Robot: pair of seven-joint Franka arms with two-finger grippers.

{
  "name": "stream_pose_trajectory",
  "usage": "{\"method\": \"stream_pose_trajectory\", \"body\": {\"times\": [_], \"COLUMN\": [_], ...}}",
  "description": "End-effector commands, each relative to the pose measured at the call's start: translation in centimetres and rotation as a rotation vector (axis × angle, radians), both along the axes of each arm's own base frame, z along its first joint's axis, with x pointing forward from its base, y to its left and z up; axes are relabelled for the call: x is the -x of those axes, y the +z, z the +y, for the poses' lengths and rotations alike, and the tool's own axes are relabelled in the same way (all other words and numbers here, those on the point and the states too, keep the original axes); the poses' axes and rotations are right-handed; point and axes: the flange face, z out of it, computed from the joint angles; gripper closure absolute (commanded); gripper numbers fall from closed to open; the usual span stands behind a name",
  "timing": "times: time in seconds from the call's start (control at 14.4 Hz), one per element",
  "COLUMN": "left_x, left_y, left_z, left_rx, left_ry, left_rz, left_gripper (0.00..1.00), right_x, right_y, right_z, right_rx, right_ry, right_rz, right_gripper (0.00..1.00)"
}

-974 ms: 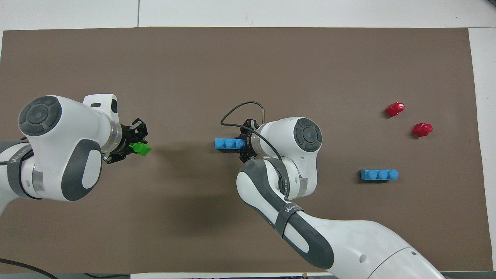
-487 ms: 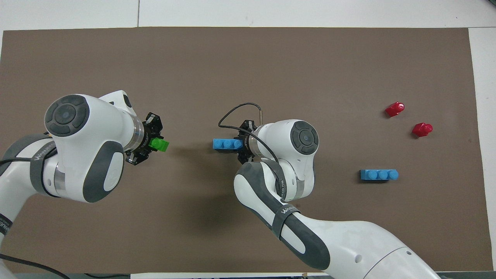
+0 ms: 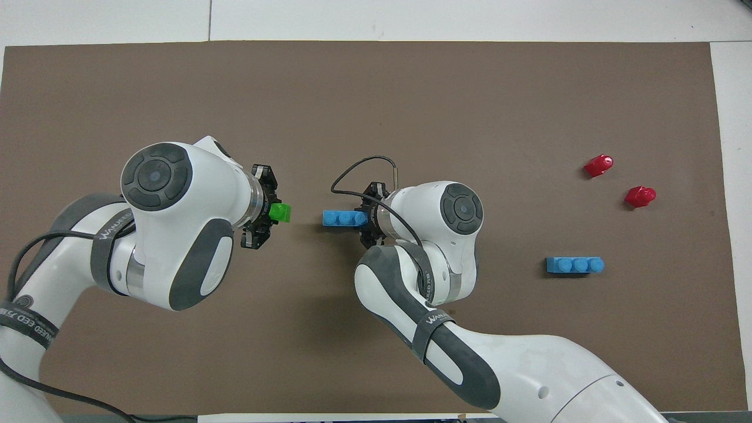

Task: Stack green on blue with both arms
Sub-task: 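Lower the green brick onto the blue brick with the left gripper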

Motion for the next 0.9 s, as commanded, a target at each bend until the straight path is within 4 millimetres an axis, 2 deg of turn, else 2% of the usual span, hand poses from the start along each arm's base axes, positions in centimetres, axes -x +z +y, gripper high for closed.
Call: {"method": "stream_pose_trajectory", "body": {"times": [0.0, 0.28, 0.49, 0.84], "left_x": [0.5, -0.4, -0.1, 0.1], "left_y": [-0.9, -1.2, -3.1, -4.4], "left_z": [-4.6, -8.2, -10.9, -10.8], "left_rx": [0.01, 0.02, -0.002, -0.03], "left_ry": [0.038, 0.117, 0.106, 0.1], "left_rz": [0.018, 0.025, 0.044, 0.053], "left_gripper": [1.0, 1.0, 1.0, 1.0], "right_x": [0.2, 0.1, 0.1, 0.1], "right_y": [-1.1, -1.0, -1.2, -1.2], "right_z": [-0.1, -0.2, -0.4, -0.5], "right_rx": [-0.001, -0.002, 0.0, 0.001], "right_ry": [-0.027, -0.03, -0.029, -0.031], "right_rz": [0.004, 0.002, 0.003, 0.003], "right_gripper": [1.0, 1.0, 1.0, 1.0]}}
